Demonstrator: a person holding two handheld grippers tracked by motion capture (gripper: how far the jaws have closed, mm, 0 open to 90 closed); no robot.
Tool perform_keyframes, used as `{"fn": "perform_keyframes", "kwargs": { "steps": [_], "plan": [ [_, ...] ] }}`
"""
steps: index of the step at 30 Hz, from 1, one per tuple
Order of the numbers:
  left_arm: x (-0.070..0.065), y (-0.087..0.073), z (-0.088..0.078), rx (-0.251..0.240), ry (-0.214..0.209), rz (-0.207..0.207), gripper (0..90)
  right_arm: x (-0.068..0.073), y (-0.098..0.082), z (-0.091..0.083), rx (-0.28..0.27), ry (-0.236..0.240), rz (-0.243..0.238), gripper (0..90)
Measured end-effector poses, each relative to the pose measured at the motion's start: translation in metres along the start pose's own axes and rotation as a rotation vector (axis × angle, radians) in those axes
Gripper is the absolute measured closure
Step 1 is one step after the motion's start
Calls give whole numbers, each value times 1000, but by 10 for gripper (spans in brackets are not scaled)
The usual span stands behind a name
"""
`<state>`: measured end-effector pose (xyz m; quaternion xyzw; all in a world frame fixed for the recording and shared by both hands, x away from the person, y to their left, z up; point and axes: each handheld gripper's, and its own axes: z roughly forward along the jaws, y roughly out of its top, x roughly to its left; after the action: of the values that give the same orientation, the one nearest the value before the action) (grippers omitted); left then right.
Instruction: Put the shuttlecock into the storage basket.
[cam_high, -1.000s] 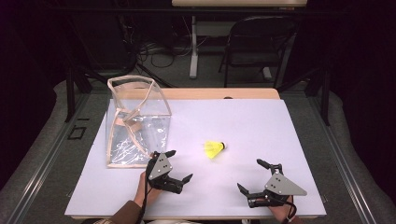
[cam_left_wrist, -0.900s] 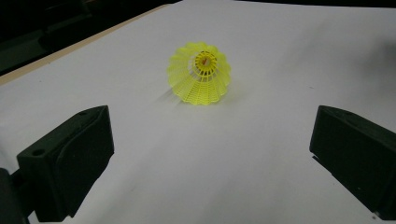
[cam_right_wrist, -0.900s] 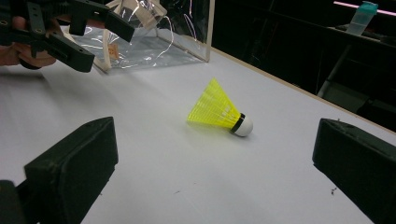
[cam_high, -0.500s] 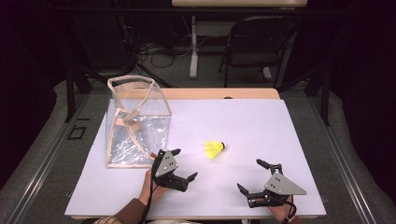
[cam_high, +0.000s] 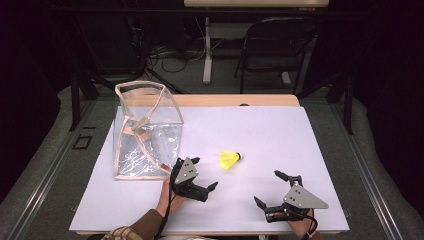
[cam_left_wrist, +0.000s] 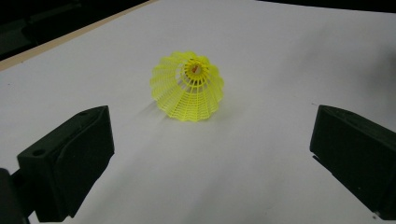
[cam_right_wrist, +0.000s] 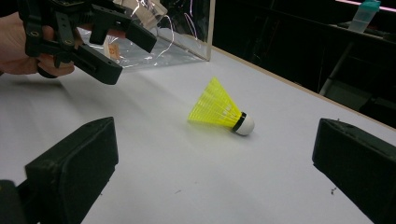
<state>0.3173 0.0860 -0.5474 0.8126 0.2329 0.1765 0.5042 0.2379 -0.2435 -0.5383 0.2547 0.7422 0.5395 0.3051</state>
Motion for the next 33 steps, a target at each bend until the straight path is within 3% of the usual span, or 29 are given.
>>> {"fn": "perform_keyframes", "kwargs": {
  "steps": [16,33],
  "plan": [
    [-5,11,26,59,-11,-14,1,0,0,-1,4,-3,-1,0],
    [-13,20,49,117,0,-18,286,-1,0,-1,4,-4,-5,0]
  ]
}}
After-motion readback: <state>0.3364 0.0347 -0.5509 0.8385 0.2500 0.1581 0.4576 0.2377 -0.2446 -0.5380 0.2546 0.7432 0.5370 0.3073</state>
